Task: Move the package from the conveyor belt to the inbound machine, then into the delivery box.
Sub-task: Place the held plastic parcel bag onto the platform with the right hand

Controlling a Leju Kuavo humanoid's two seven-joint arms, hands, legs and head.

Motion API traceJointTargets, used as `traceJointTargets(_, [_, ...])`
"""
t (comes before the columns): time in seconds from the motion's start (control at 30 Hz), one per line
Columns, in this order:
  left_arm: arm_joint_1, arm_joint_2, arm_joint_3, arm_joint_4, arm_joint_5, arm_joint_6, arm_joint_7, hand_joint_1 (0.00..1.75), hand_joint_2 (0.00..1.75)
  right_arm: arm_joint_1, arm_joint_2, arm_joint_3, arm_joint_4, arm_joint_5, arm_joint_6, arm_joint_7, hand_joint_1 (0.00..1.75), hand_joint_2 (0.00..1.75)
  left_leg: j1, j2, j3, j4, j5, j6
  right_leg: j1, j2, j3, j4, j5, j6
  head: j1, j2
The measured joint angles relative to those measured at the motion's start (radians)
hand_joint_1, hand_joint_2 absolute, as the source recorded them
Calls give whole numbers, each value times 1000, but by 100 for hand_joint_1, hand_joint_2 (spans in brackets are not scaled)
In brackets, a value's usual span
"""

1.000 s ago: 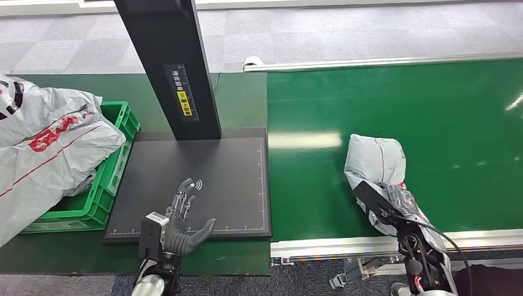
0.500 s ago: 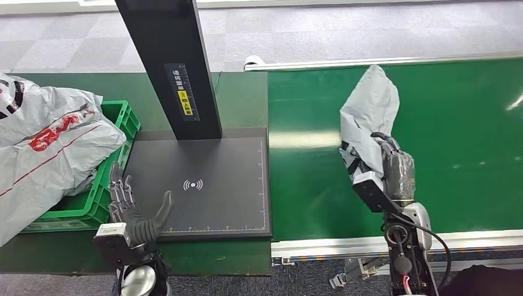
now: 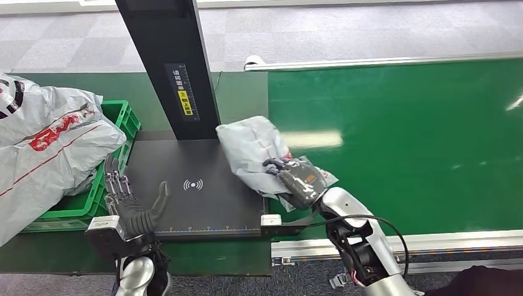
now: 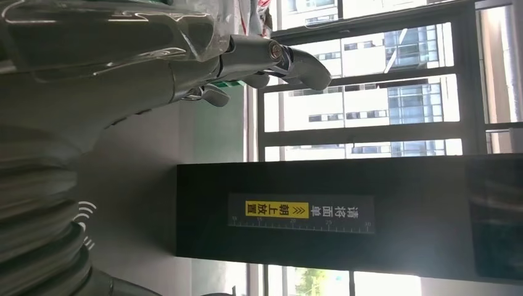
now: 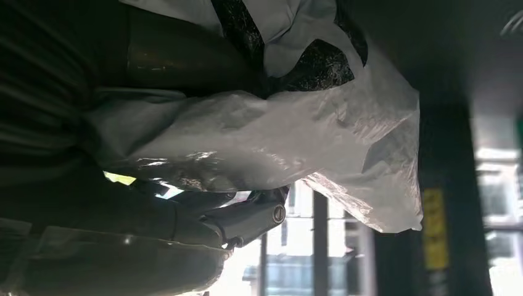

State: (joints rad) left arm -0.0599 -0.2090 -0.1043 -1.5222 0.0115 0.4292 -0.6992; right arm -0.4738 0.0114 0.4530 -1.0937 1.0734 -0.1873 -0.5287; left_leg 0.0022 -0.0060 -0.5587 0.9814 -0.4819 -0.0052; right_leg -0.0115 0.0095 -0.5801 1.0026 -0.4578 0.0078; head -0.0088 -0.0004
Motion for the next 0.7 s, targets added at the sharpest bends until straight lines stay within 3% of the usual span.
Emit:
traceJointTargets(0.3, [-20, 0, -7, 19, 15, 2, 0, 0, 175, -128, 20, 236, 162, 0, 45, -30, 175, 175, 0, 1, 0, 0, 0, 0, 0, 1, 0, 0, 0, 0, 0, 0])
traceJointTargets(0.53, [-28, 0, -21, 31, 25, 9, 0, 0, 175, -200, 79, 417, 273, 11, -34, -49, 175, 175, 1, 1, 1, 0, 0, 0, 1, 1, 0, 0, 0, 0, 0, 0])
traceJointTargets(0.7, [-28, 0, -22, 33, 29, 9, 0, 0, 175, -226, 102, 477, 315, 11, -51, -49, 175, 175, 1, 1, 1, 0, 0, 0, 1, 1, 0, 0, 0, 0, 0, 0])
